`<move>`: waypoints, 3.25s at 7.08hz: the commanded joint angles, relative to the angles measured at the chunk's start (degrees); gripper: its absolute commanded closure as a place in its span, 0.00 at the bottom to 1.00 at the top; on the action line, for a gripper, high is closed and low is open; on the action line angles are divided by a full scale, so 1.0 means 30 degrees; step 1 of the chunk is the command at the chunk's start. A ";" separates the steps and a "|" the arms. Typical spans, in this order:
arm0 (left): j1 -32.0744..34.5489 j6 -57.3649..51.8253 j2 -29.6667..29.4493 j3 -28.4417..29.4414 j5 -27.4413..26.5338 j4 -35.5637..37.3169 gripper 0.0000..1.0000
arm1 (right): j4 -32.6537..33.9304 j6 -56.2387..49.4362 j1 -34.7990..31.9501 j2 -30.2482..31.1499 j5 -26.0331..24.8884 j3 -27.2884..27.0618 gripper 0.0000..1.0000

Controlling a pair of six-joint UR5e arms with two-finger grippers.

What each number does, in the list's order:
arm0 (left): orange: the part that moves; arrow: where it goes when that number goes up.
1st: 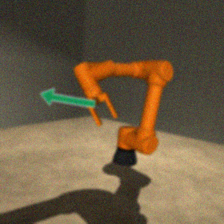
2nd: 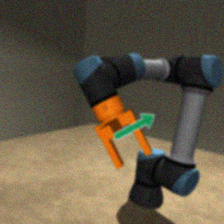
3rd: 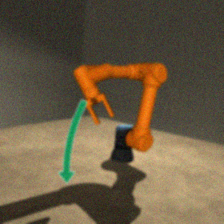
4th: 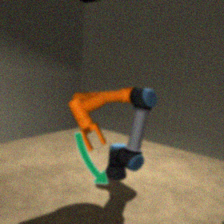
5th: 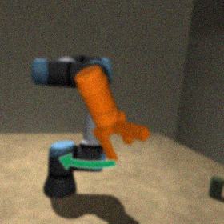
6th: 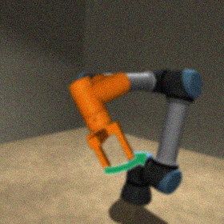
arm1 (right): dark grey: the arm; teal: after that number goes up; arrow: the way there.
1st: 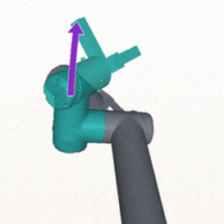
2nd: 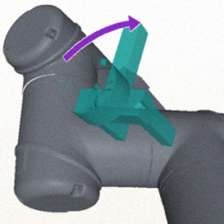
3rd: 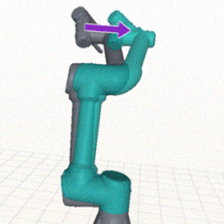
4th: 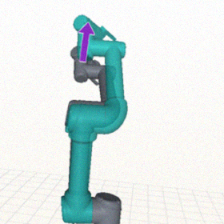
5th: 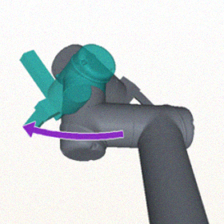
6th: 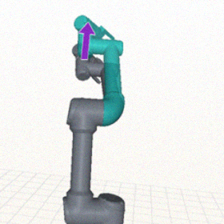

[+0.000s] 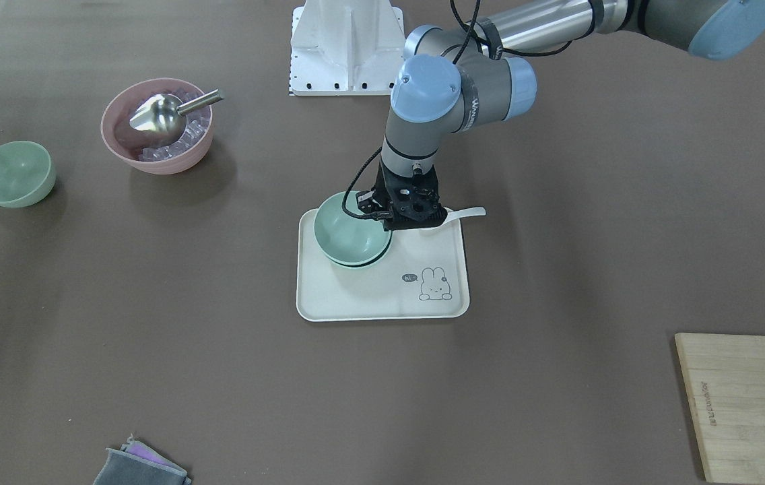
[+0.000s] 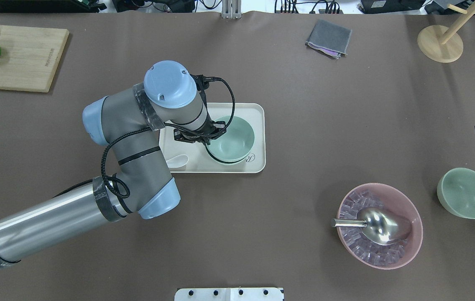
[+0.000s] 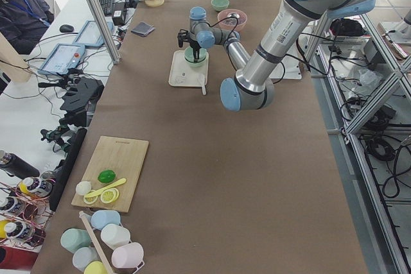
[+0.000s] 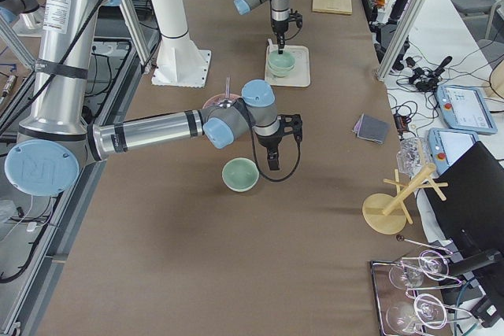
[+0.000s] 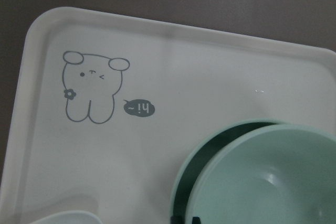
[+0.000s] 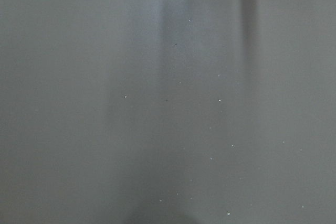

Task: Stack green bowls together

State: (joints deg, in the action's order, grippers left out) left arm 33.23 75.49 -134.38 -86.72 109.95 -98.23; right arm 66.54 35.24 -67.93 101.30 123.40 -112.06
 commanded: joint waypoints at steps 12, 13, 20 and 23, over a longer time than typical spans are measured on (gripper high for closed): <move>0.0145 -0.0380 0.0322 -0.0329 -0.0029 -0.1535 0.03 | 0.0028 0.0000 0.0025 0.0042 -0.0029 0.0000 0.00; 0.0465 -0.0408 0.1076 -0.1406 0.0058 -0.1390 0.03 | -0.0001 0.0000 0.0025 0.0042 -0.0029 0.0000 0.00; 1.0405 -1.8735 0.9914 -0.7189 0.3745 0.4004 0.02 | -0.1511 0.0087 0.0025 0.1529 0.0204 0.0116 0.00; 1.6511 -2.6765 1.1861 -0.4737 0.6937 0.4120 0.02 | -0.3186 0.0203 0.0141 0.3639 0.0264 0.0234 0.01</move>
State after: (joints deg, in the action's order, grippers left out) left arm 76.72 2.91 -100.88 -104.25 127.63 -85.75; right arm 59.60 35.43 -67.75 109.64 124.10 -111.55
